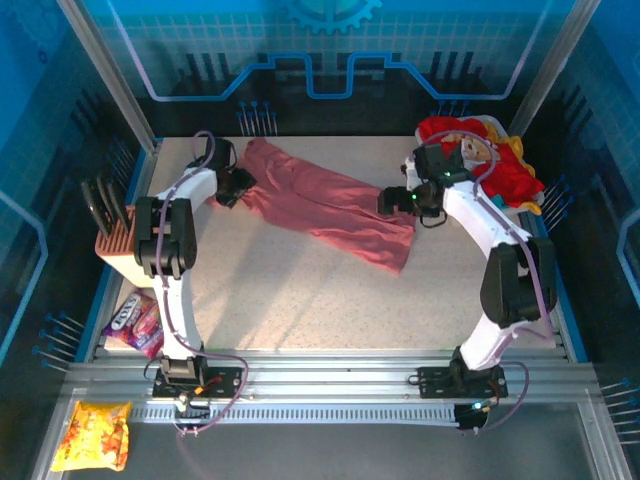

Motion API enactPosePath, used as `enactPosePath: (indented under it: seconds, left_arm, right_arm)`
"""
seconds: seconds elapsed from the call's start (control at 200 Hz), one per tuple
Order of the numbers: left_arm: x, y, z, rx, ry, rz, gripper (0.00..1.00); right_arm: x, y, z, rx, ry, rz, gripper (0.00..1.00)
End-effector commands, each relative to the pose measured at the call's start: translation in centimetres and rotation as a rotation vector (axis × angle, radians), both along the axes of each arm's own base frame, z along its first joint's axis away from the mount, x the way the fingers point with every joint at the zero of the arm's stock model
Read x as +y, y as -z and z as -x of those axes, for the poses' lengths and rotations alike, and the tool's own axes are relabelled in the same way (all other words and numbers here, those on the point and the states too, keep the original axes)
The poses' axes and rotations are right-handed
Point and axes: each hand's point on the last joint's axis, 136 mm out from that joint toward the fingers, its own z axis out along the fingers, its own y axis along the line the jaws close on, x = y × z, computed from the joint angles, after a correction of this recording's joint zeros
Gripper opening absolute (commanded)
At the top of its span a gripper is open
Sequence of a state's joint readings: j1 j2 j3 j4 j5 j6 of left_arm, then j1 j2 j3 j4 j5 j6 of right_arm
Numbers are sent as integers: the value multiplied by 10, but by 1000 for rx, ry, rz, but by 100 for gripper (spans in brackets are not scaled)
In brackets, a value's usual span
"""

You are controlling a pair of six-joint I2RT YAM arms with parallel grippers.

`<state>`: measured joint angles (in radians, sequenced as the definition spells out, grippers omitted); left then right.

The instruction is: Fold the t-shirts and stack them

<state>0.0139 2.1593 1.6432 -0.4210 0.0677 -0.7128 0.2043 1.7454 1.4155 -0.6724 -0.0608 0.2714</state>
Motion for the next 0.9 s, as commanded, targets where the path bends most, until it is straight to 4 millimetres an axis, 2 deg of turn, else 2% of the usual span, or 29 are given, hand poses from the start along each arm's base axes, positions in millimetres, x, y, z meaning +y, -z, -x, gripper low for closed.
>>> enactPosePath:
  seconds: [0.0,0.075,0.125,0.195,0.325,0.435,0.625,0.765,0.895]
  left_arm:
    - [-1,-11,-3,-10,33,-8,59]
    - [-7,-21,10,-14,43,13,62]
    - [-11,-25,25,-4,44,35,63]
    - [-24,-35,48,-19,56,90,65]
    - [-62,-39,94,-36,61,220,67]
    - [-98,-42,127,-44,85,230,66]
    - [-175,-42,169,-108,93,332,64]
    - [-228,-38,187,-162,123,344,62]
    - [-277,-35,194,-211,162,377,57]
  right_arm:
    - [5,15,-14,37,-50,8,96]
    - [8,26,-27,43,-66,4,95]
    - [7,31,-35,58,-65,10,95]
    - [9,31,-41,57,-71,-1,95]
    - [15,21,-40,28,-68,-40,95]
    - [14,18,-32,36,-56,-44,96]
    - [17,0,-7,12,-41,-105,98]
    - [20,-12,12,16,-33,-148,99]
    - [20,-22,26,1,-20,-175,100]
